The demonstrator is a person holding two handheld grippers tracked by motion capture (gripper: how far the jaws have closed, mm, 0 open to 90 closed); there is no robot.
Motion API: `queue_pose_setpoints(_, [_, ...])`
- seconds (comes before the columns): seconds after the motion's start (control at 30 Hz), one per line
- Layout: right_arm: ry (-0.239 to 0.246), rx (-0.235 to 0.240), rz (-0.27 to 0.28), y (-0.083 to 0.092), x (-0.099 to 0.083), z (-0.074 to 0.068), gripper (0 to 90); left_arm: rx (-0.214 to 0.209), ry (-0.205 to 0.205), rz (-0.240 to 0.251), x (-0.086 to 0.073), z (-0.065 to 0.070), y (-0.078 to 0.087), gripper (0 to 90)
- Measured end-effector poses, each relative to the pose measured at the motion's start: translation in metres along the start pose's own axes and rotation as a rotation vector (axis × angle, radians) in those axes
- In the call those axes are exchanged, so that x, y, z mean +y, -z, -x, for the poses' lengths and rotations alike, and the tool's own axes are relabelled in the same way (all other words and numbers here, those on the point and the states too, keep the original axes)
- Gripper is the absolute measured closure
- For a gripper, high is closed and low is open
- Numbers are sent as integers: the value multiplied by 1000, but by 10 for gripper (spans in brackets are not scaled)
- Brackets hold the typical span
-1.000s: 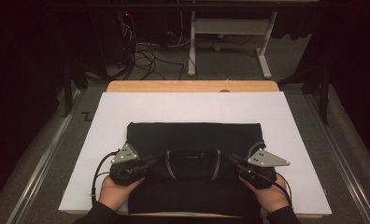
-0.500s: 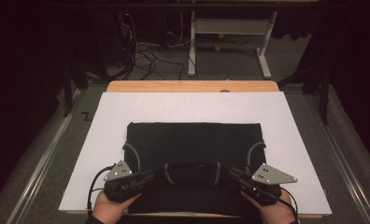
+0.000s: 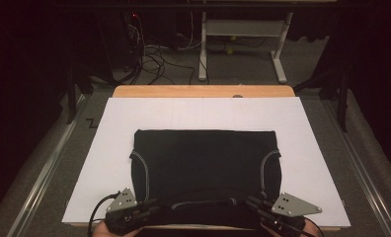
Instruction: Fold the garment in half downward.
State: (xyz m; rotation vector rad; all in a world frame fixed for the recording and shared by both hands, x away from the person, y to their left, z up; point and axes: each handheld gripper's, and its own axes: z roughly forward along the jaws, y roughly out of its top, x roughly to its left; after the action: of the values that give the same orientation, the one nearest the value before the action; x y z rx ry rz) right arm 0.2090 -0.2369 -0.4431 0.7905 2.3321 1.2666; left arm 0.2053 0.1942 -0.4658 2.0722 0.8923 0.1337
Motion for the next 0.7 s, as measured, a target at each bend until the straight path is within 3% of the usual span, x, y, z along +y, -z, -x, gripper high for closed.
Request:
queue_pose_setpoints(0.13, [-14, 16, -18, 3, -5, -1, 794, 4, 14, 6, -5, 3, 2, 571])
queue_pose_setpoints(0.23, [-31, 22, -13, 5, -8, -1, 745, 14, 31, 44, -7, 3, 8, 527])
queue_pose_setpoints(0.37, [-58, 9, 9, 8, -9, 2, 709, 52, 55, 68, -9, -1, 12, 462])
queue_pose_setpoints(0.43, [-69, -9, 20, 9, -9, 4, 695, 61, 60, 72, -9, -4, 13, 448])
queue_pose_setpoints(0.6, [-96, -70, 19, 4, -12, 12, 641, 116, 29, 95, -8, -12, 11, 406])
queue_pose_setpoints(0.7, [-114, -102, 18, 1, -15, 18, 603, 122, 38, 102, -7, -21, 9, 360])
